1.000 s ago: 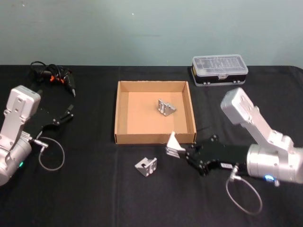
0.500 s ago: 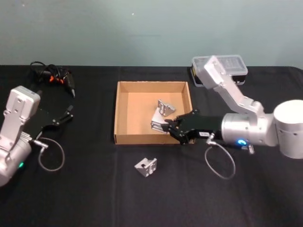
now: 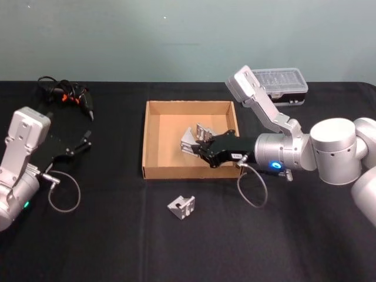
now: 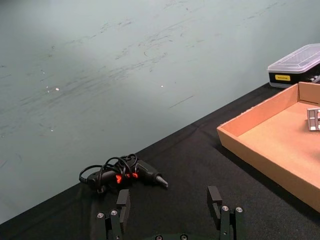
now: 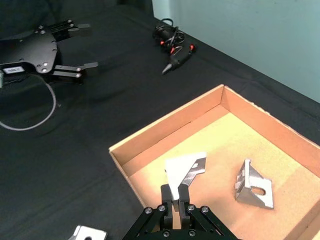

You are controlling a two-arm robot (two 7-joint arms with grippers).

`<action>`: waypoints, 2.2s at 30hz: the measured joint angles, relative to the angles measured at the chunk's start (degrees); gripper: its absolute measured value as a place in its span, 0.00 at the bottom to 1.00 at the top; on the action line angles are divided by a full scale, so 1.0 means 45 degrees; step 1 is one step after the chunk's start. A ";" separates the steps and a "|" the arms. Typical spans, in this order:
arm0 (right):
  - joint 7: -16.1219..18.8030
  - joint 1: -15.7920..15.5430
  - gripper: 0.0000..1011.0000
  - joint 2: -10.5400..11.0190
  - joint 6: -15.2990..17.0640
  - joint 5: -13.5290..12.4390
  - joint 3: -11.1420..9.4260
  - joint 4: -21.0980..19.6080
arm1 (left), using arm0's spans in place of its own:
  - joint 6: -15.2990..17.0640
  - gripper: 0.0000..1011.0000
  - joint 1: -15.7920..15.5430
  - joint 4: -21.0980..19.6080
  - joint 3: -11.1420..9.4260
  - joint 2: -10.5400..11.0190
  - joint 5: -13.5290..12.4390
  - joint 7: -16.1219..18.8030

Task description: Use one hand to pick up the angle iron from the table and place it into the box.

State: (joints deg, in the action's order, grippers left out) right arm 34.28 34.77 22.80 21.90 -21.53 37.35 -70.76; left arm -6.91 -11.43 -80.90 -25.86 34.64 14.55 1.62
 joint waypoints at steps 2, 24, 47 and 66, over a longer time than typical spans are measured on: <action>-0.0044 0.0077 0.08 -0.0179 -0.0171 -0.0009 -0.0020 0.0362 | 0.0000 1.00 0.0000 0.0000 0.0000 0.0000 0.0000 0.0000; 0.0213 0.0944 0.08 -0.1183 -0.0830 0.0491 0.0152 0.2628 | 0.0000 1.00 0.0000 0.0001 -0.0001 0.0000 0.0000 0.0001; 0.0245 0.0936 0.41 -0.1181 -0.0829 0.0482 0.0131 0.2612 | 0.0000 1.00 0.0000 0.0000 0.0000 0.0000 0.0000 0.0000; 0.0226 0.0924 0.96 -0.1169 -0.0815 0.0481 0.0130 0.2591 | 0.0000 1.00 0.0000 0.0001 0.0000 0.0000 0.0000 0.0000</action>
State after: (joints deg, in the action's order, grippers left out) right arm 35.30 38.93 17.54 18.23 -19.37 37.93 -59.10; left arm -6.91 -11.43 -80.90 -25.86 34.65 14.55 1.62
